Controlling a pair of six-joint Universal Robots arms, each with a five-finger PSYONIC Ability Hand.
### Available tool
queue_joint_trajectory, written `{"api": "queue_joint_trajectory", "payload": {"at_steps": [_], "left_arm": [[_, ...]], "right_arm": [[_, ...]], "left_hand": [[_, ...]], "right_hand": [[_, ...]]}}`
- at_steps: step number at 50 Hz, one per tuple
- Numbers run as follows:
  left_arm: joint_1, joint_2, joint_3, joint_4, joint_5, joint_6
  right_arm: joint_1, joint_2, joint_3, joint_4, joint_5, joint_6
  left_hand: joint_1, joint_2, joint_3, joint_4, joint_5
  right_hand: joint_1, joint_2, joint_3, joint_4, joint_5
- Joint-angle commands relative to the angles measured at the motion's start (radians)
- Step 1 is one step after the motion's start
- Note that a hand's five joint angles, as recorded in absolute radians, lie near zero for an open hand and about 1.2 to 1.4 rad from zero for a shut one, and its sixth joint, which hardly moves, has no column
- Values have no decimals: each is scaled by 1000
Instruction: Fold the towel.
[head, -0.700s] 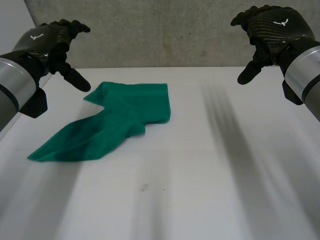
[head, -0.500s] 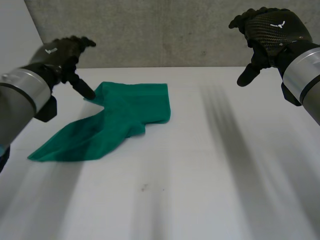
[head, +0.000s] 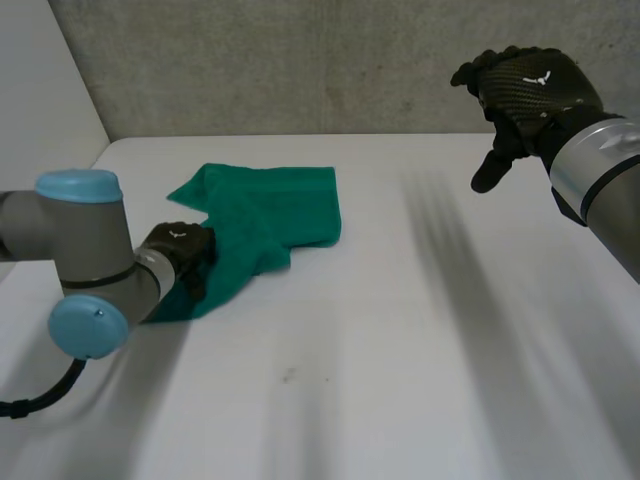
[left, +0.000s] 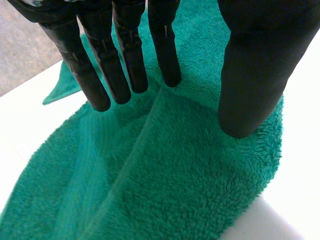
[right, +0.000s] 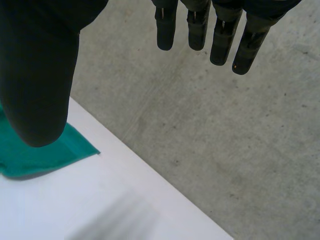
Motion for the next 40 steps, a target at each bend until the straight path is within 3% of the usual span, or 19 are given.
{"api": "queue_joint_trajectory", "payload": {"at_steps": [1, 4, 6, 12, 21, 28, 29, 31, 37, 40], "left_arm": [[-8, -40, -1, 94, 4, -46], [-8, -54, -1, 132, 4, -46], [-8, -54, -1, 145, 4, -47], [-36, 61, -12, 132, -1, -49], [-73, 484, -99, 132, 13, -75], [-73, 520, -130, 129, 39, -78], [-70, 471, -153, 126, 43, -79], [-68, 426, -158, 117, 40, -81], [-51, 271, -153, 59, 27, -119], [-44, 178, -139, 59, 21, -212]], "right_arm": [[-1, 25, -2, -1, 1, -17], [-1, 29, -2, -3, 1, -20], [-2, 34, -5, -3, 3, -19], [-11, 34, -16, -3, 14, -16], [-2, 92, -40, -6, 3, 7], [-2, 195, -60, 12, 7, 72], [-2, 195, -57, 12, 7, 75], [-7, 196, -48, 12, 6, 75], [-7, 198, -28, 12, 1, 73], [-7, 198, -20, 12, 0, 72]], "left_hand": [[287, 307, 307, 306, 311], [384, 403, 404, 403, 408], [726, 745, 746, 745, 750], [727, 747, 747, 746, 751], [727, 747, 747, 746, 751], [722, 741, 742, 741, 746], [-77, -58, -57, -58, -53], [-358, -338, -338, -338, -334], [-420, -401, -400, -401, -396], [-388, -369, -368, -369, -364]], "right_hand": [[-28, -45, -34, -57, -50], [-28, -45, -34, -57, -50], [-28, -45, -34, -57, -50], [-28, -45, -34, -57, -50], [-28, -45, -34, -57, -50], [-28, -45, -34, -57, -50], [-28, -45, -34, -57, -50], [-28, -45, -34, -57, -50], [-28, -45, -34, -57, -50], [-28, -45, -34, -57, -50]]}}
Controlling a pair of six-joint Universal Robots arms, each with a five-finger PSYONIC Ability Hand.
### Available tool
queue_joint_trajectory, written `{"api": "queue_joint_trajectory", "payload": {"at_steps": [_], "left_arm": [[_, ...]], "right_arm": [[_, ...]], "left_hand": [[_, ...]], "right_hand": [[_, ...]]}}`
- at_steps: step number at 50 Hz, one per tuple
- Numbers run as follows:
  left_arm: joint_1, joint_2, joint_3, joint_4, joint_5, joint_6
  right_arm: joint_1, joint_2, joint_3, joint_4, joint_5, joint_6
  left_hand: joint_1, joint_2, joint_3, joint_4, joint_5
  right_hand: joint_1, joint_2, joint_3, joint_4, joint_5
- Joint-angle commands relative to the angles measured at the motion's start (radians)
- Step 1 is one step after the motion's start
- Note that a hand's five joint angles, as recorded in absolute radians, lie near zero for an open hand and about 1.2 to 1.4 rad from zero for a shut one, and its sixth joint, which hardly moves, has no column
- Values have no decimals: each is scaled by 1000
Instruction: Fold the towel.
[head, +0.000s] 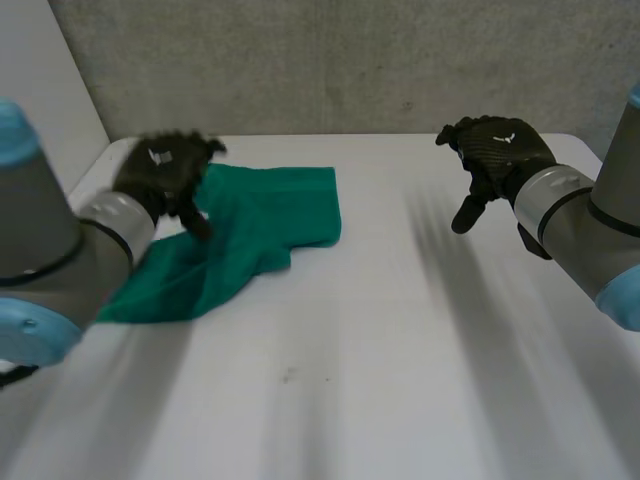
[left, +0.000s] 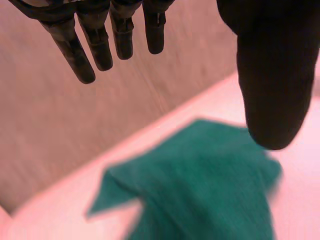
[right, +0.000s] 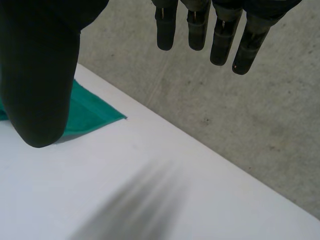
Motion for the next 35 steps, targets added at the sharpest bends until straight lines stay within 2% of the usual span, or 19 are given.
{"api": "queue_joint_trajectory", "payload": {"at_steps": [1, 5, 13, 16, 19, 20, 25, 26, 27, 32, 35], "left_arm": [[17, -202, 17, -33, -14, -120], [18, -279, 44, -33, -33, -190], [17, -390, 104, -5, -93, -195], [17, -430, 121, 77, -99, -192], [17, -443, 133, 123, -102, -191], [17, -443, 138, 136, -104, -191], [18, -335, 139, 150, -102, -168], [15, -232, 123, 150, -98, -152], [15, -231, 122, 150, -98, -152], [1, -17, 98, 137, -75, -141], [0, 60, 86, 119, -61, -141]], "right_arm": [[-2, -3, 24, 0, -4, -5], [0, 3, 28, 0, -4, -7], [2, 26, 40, -3, -6, -12], [2, 34, 40, -3, -3, -12], [2, 43, 40, -3, 3, -15], [2, 46, 38, -3, 8, -15], [-2, 44, 25, -5, 9, -15], [-2, 44, 20, -5, 8, -15], [-2, 44, 20, -5, 8, -15], [1, 47, -12, -5, 0, 2], [27, 111, -75, 0, -9, 68]], "left_hand": [[28, 20, 18, 25, 35], [49, 41, 39, 46, 56], [169, 161, 159, 166, 176], [453, 445, 443, 450, 460], [1071, 1063, 1061, 1068, 1078], [1143, 1135, 1133, 1140, 1149], [1144, 1135, 1134, 1140, 1150], [1144, 1135, 1134, 1140, 1150], [1144, 1135, 1134, 1140, 1150], [1144, 1135, 1134, 1140, 1150], [1144, 1135, 1134, 1140, 1150]], "right_hand": [[-29, -45, -34, -57, -50], [-29, -45, -34, -57, -50], [-29, -45, -34, -57, -50], [-29, -45, -34, -57, -50], [-29, -45, -34, -57, -50], [-29, -45, -34, -57, -50], [-29, -45, -34, -57, -50], [-29, -45, -34, -57, -50], [-29, -45, -34, -57, -50], [-29, -45, -34, -57, -50], [-29, -45, -34, -57, -50]]}}
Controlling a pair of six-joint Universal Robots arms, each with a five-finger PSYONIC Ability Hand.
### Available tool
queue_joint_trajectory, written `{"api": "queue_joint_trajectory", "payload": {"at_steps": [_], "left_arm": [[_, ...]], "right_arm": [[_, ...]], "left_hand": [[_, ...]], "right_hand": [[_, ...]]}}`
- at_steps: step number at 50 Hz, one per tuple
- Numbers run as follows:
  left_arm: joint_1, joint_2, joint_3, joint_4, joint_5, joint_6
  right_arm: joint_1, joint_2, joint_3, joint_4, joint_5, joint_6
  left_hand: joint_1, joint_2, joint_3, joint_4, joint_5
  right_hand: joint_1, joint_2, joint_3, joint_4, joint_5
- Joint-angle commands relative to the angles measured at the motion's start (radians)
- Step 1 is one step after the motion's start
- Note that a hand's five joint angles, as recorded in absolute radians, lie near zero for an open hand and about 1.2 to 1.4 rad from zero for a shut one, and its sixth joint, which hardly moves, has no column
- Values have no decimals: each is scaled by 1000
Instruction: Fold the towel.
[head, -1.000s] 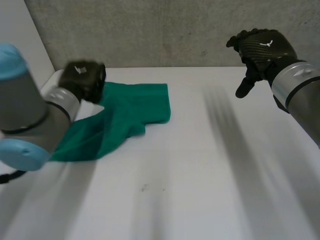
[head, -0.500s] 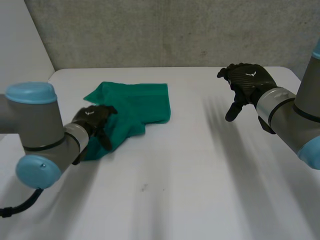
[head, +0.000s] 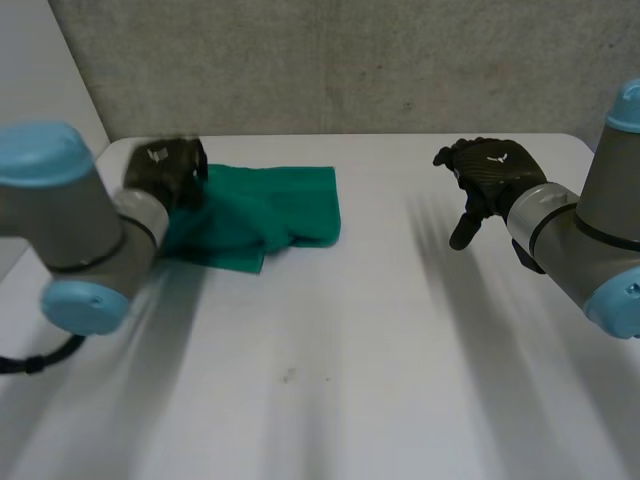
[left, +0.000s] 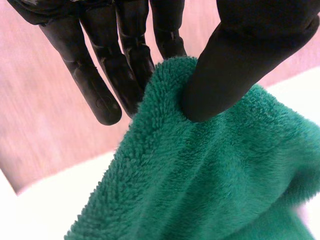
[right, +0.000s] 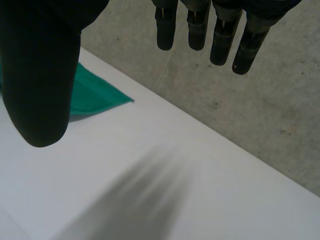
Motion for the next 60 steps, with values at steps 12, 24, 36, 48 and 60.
{"api": "queue_joint_trajectory", "payload": {"at_steps": [12, 24, 36, 48, 60], "left_arm": [[-28, 497, -75, -104, 98, 69], [-53, 525, -76, -103, 99, 72], [-21, 484, -144, -95, 99, 70], [-19, 284, -156, -89, 102, 69], [-77, 103, -229, -113, 99, 70]], "right_arm": [[143, 311, -376, 88, -285, 575], [298, 532, -586, 82, -144, 713], [151, 123, -341, 15, -12, 319], [144, -189, 41, -9, -33, -82], [175, -75, 152, 193, -29, -298]], "left_hand": [[274, 204, 210, 206, 269], [274, 204, 210, 206, 269], [274, 204, 210, 206, 269], [274, 204, 210, 206, 269], [274, 204, 210, 206, 269]], "right_hand": [[-29, -45, -34, -57, -50], [1193, 1177, 1187, 1165, 1172], [1193, 1177, 1187, 1165, 1172], [1193, 1177, 1187, 1165, 1172], [1121, 1105, 1116, 1093, 1101]]}}
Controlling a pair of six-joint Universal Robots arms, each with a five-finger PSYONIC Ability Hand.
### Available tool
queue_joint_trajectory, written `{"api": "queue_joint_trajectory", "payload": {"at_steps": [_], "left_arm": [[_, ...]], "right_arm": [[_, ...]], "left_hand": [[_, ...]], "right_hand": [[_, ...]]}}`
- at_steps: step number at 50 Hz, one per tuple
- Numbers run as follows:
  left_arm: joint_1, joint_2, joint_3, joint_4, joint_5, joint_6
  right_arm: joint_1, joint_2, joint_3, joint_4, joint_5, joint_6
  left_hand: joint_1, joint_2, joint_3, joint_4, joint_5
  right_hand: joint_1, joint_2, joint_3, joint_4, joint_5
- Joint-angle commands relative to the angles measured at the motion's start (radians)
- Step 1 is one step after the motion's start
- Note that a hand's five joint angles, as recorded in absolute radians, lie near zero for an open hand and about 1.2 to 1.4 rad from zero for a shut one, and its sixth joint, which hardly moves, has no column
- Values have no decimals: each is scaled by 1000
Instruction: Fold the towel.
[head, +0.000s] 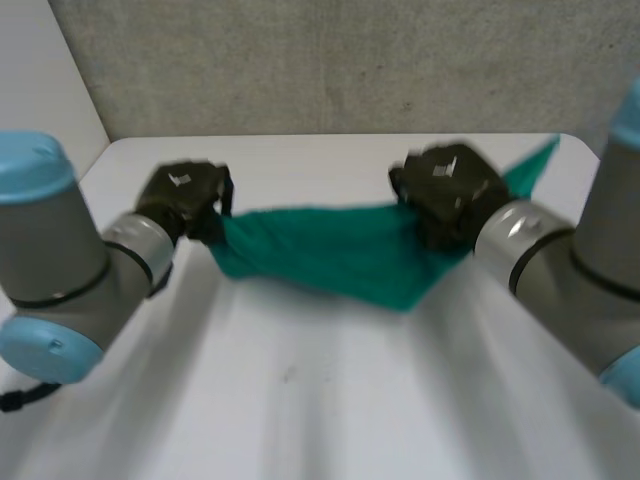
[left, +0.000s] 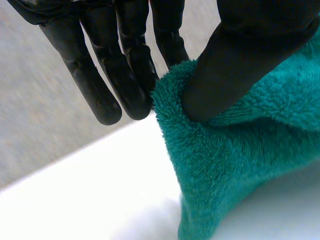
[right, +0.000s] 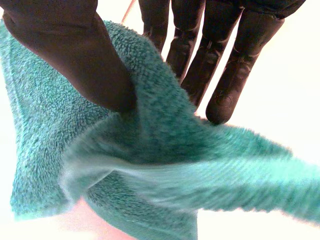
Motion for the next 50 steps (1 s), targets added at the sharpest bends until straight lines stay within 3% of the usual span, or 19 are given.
{"api": "queue_joint_trajectory", "payload": {"at_steps": [1, 3, 4, 6, 8, 9, 16, 21, 27, 28, 32, 37, 46, 50], "left_arm": [[-30, -57, -77, -25, -2, 4], [-30, -47, -107, -42, 0, 3], [-33, -43, -133, -64, 1, 3], [-42, -29, -154, -88, 3, 3], [-61, 17, -173, -127, 9, 4], [-64, 35, -175, -136, 12, 6], [-45, 132, -134, -150, 31, 7], [5, 128, -66, -144, 37, 7], [22, -1, 35, -147, 38, 24], [24, -83, 90, -150, 38, 80], [34, -150, 116, -159, 38, 167], [71, -213, 113, -157, 49, 302], [117, -216, 83, -159, 84, 323], [123, -193, 57, -159, 87, 323]], "right_arm": [[9, 115, 34, 186, 2, -154], [3, 136, 28, 247, 5, -201], [2, 151, 22, 289, 2, -227], [-5, 150, 17, 291, 1, -232], [-12, 145, 5, 230, 2, -206], [-17, 142, 0, 203, 2, -193], [-47, 89, -87, 136, -11, -4], [-54, 159, -202, 148, -76, 122], [-49, 297, -311, 209, -142, 119], [-48, 353, -355, 214, -145, 110], [-43, 415, -405, 212, -147, 91], [-40, 566, -544, 206, -136, -43], [-40, 789, -768, 203, -2, -238], [-43, 845, -828, 200, 8, -275]], "left_hand": [[274, 200, 205, 201, 269], [274, 200, 205, 201, 269], [202, 128, 132, 129, 196], [-44, -118, -114, -117, -50], [-480, -554, -550, -553, -486], [-570, -644, -640, -643, -576], [-846, -921, -916, -920, -852], [-858, -933, -928, -932, -864], [-853, -927, -922, -926, -858], [-861, -936, -931, -935, -867], [-864, -939, -934, -938, -870], [-885, -959, -955, -958, -891], [-885, -959, -955, -958, -891], [-885, -959, -955, -958, -891]], "right_hand": [[254, 42, 32, 21, 70], [60, -152, -162, -173, -124], [-153, -365, -375, -386, -337], [-340, -551, -562, -573, -524], [-413, -625, -636, -646, -598], [-423, -634, -645, -655, -607], [-563, -775, -786, -796, -747], [-593, -805, -815, -826, -777], [-593, -805, -815, -826, -777], [-605, -816, -827, -837, -789], [-646, -857, -868, -879, -830], [-655, -866, -877, -887, -839], [-552, -764, -774, -785, -736], [-435, -647, -657, -668, -619]]}}
